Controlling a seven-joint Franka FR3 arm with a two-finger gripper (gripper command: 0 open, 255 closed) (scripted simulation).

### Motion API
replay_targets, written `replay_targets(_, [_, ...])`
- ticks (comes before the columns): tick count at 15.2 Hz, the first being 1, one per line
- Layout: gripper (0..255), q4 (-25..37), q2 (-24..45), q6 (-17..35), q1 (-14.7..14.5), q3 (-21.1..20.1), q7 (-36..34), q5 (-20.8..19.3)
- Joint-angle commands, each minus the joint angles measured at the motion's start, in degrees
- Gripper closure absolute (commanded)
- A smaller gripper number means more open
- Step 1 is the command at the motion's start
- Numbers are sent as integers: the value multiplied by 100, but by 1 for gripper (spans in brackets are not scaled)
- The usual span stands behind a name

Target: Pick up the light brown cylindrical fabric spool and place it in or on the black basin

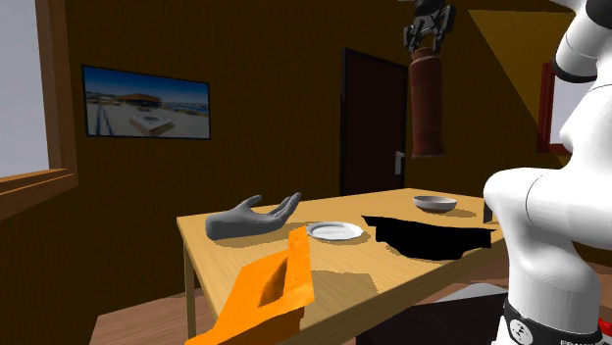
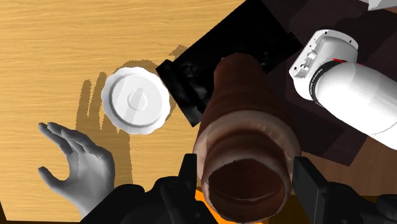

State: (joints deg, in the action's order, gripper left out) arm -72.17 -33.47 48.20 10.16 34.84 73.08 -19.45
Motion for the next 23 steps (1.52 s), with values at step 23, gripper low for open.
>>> replay_targets(23, [255,-3549,-1896,1663,593,-342,-634,-349])
